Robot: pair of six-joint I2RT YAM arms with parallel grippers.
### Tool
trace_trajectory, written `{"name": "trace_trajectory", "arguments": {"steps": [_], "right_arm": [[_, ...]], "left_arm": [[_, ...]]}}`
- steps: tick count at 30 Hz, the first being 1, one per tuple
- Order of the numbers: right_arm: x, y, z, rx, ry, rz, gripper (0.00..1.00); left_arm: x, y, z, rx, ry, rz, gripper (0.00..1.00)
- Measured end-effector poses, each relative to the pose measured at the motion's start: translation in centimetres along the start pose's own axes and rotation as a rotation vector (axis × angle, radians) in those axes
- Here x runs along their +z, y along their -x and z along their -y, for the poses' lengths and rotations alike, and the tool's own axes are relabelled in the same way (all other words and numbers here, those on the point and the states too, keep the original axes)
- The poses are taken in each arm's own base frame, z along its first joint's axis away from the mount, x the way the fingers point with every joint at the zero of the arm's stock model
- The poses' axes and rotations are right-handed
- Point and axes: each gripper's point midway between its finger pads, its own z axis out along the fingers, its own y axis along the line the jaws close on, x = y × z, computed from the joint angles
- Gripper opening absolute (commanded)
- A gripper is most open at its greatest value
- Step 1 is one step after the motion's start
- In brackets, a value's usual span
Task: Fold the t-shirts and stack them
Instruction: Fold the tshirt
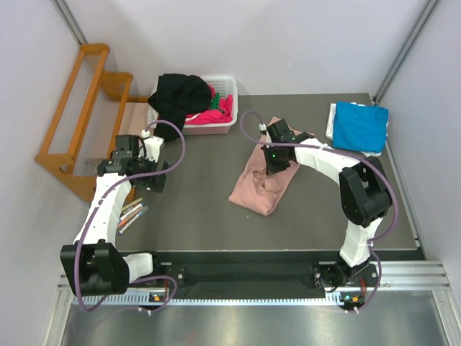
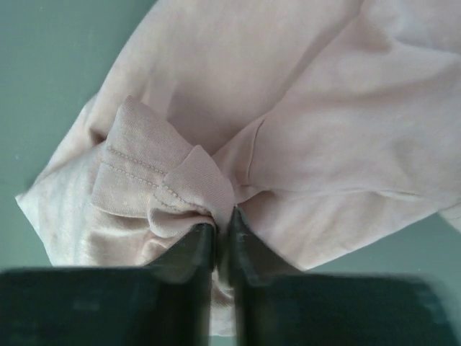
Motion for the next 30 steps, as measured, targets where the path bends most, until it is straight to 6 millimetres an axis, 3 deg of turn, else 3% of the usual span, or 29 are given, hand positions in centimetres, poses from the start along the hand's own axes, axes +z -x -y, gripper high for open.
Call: {"name": "trace_trajectory", "arguments": {"steps": [1, 4, 9, 14, 19, 22, 25, 28, 30], "right_arm": [[0.1, 0.3, 0.1, 0.005, -0.001, 0.003, 0.65], [0.7, 1.1, 0.7, 0.028, -0.020, 0.010, 0.98], [0.8, 1.6, 2.3, 0.050, -0.087, 0.014, 1.00], [-1.2, 5.2, 3.1, 0.074, -0.161, 0.109, 1.00], [-5.2, 7.1, 4.4, 0.106, -0.256, 0.214, 1.00], [-8.5, 7.6, 2.7, 0.114, -0.186, 0.284, 1.00], [-10.9, 6.2, -0.2, 0.109, -0.066, 0.318, 1.00], [-11.0, 1.7, -4.6, 0.073, 0.055, 0.284, 1.00], [-9.9, -2.8, -7.6, 0.045, 0.121, 0.213, 1.00]], "left_arm": [[0.0, 0.0, 0.0, 0.001, 0.000, 0.000, 0.99], [0.0, -0.2, 0.1, 0.003, -0.003, -0.007, 0.99], [-0.1, -0.4, 0.2, 0.014, -0.013, -0.014, 0.99], [-0.1, -0.5, 0.4, 0.017, -0.026, -0.019, 0.99], [-0.1, -0.8, 0.9, 0.016, -0.049, -0.031, 0.99], [-0.1, -0.6, 1.5, 0.014, -0.093, -0.039, 0.99], [-0.2, -0.3, 2.7, 0.012, -0.163, -0.040, 0.99], [-0.3, 0.2, 4.4, 0.039, -0.222, -0.034, 0.99], [-0.1, 0.6, 6.5, 0.098, -0.267, -0.035, 0.99]]}}
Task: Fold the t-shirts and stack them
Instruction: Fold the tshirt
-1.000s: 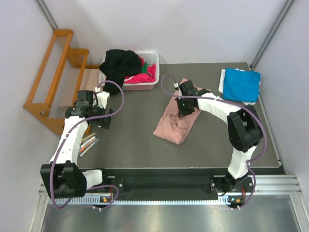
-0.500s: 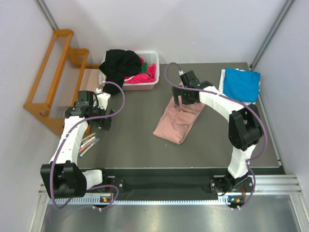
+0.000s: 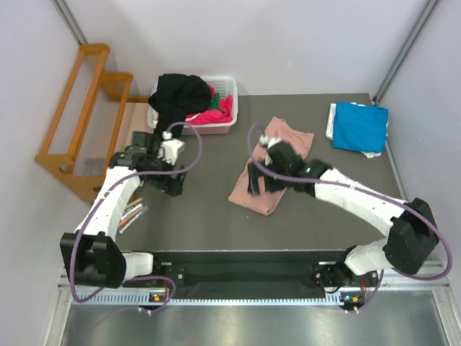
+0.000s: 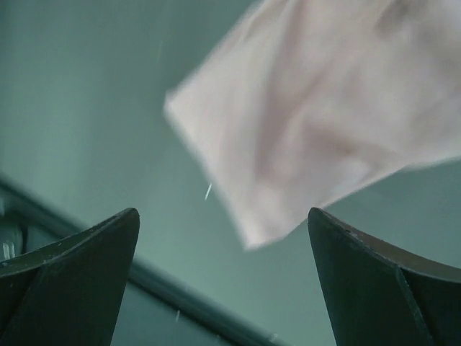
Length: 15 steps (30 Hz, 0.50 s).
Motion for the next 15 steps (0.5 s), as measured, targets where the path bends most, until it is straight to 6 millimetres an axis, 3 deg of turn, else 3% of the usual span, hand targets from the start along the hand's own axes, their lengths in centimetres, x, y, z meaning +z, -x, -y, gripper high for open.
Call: {"name": "trace_trajectory", "arguments": {"steps": [4, 6, 9, 15], "right_arm": [[0.8, -8.9, -2.3, -0.011, 0.038, -0.166, 1.00], [0.8, -11.6, -2.2, 0.004, 0.028, -0.215, 0.99], [1.1, -12.6, -1.6, 0.042, -0.005, -0.229, 0.97], [1.9, -11.3, -1.4, 0.051, -0.052, -0.184, 0.97]], "left_arm": [[2.4, 1.3, 5.4, 0.163, -0.097, -0.029, 0.99], [3.8, 1.6, 7.6, 0.206, -0.147, -0.052, 0.99], [6.0, 2.4, 8.5, 0.198, -0.186, -0.083, 0.99], [9.5, 3.6, 8.7, 0.176, -0.227, -0.095, 0.98]]}}
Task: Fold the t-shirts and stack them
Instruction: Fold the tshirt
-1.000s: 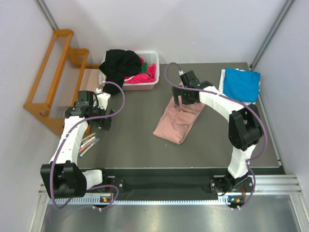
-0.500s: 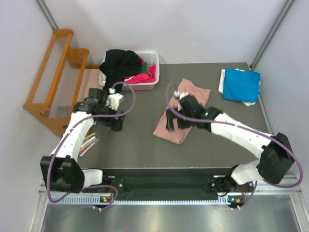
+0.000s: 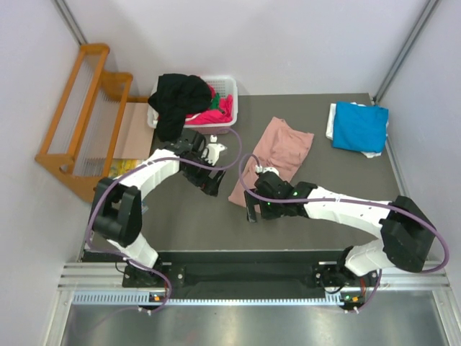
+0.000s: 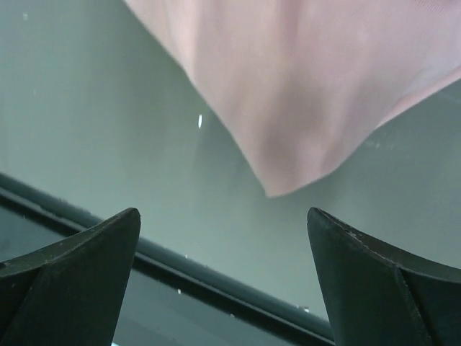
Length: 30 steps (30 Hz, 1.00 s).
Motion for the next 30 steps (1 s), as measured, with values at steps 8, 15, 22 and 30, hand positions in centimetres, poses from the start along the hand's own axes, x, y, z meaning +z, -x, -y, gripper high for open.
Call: {"name": "trace_trajectory", "arguments": {"steps": [8, 15, 22, 30], "right_arm": [[0.2, 1.3, 0.4, 0.015, -0.029, 0.040, 0.85], [0.7, 1.4, 1.1, 0.056, -0.046, 0.049, 0.79], [1.4, 1.0, 2.5, 0.099, -0.092, 0.036, 0.76], [1.9, 0.8, 2.8, 0.117, -0.108, 0.026, 0.71]], "left_arm": [[3.2, 2.1, 2.0, 0.004, -0.094, 0.019, 0.99], [4.9, 2.9, 4.1, 0.006, -0.165, 0.013, 0.98], [5.5, 3.6, 5.8, 0.011, -0.195, 0.028, 0.99], [6.9, 2.9, 6.2, -0.010, -0.220, -0.007, 0.91]]}}
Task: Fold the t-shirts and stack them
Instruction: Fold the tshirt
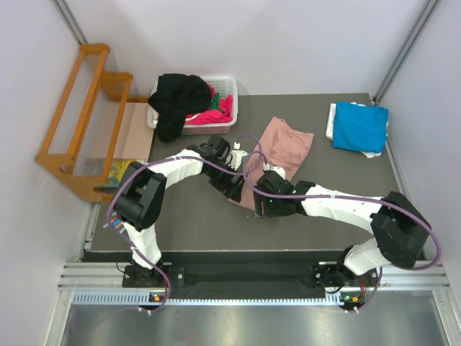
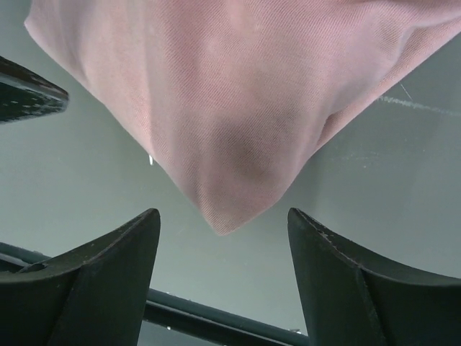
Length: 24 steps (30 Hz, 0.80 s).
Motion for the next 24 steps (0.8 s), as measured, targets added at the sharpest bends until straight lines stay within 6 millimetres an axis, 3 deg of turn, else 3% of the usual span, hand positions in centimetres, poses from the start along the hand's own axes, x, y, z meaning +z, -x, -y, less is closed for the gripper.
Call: {"name": "trace_trajectory", "arguments": {"steps": [7, 11, 12, 13, 17, 19, 24], "right_arm": [[0.3, 0.0, 0.3, 0.005, -0.010, -0.005, 0.69], [0.5, 0.3, 0.6, 0.010, -0.019, -0.005, 0.68], [0.5, 0.4, 0.7, 0.011, -0.022, -0.004, 0.68], [0.5, 0.7, 0.7, 0.013, -0.022, 0.000, 0.68], [0.6, 1.1, 0.9, 0.015, -0.026, 0.007, 0.65], [0.7, 1.0, 1.0, 0.015, -0.030, 0.004, 0.61], [1.2, 0.9, 1.1, 0.017, -0.036, -0.004, 0.35]], "left_arm": [[0.7, -0.2, 0.0, 0.000, -0.007, -0.008, 0.89], [0.9, -0.1, -0.2, 0.002, -0.007, -0.005, 0.68], [1.0, -0.1, -0.2, 0.004, -0.010, -0.003, 0.55], [1.1, -0.1, -0.2, 0.003, -0.011, -0.002, 0.50], [1.6, -0.4, -0.2, 0.004, -0.022, -0.015, 0.45], [1.6, -0.5, -0.1, 0.007, -0.023, -0.017, 0.45], [1.6, -0.5, -0.1, 0.007, -0.024, -0.019, 0.47]]}}
